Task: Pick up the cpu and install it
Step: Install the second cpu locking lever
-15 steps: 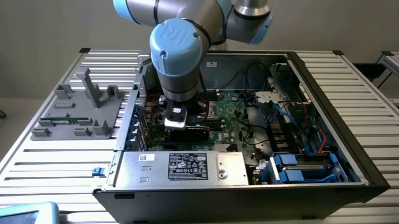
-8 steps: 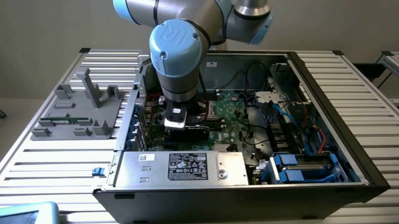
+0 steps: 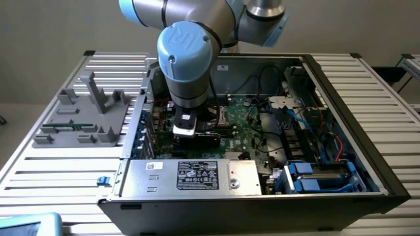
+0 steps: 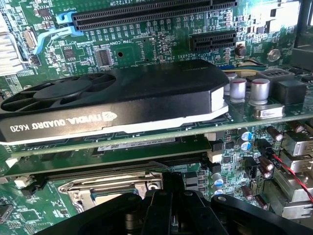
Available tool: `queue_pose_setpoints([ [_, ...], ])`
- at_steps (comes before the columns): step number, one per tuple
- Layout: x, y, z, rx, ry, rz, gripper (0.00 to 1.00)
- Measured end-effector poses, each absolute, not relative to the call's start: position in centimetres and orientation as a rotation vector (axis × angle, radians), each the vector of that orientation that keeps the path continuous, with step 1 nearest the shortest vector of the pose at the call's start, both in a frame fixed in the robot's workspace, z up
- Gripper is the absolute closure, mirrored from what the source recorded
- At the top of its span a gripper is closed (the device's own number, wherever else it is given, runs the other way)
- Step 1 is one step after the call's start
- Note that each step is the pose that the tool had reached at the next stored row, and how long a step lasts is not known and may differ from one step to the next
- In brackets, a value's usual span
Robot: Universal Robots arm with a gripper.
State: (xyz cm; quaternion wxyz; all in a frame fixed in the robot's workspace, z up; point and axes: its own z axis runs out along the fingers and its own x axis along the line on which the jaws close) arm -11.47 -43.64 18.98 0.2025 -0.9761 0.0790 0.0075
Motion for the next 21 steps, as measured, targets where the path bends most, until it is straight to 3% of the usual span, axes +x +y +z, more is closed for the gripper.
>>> queue_pose_setpoints([
  [21,-11.50,-43.64,18.72,-2.725,0.220,0.019,0.88],
])
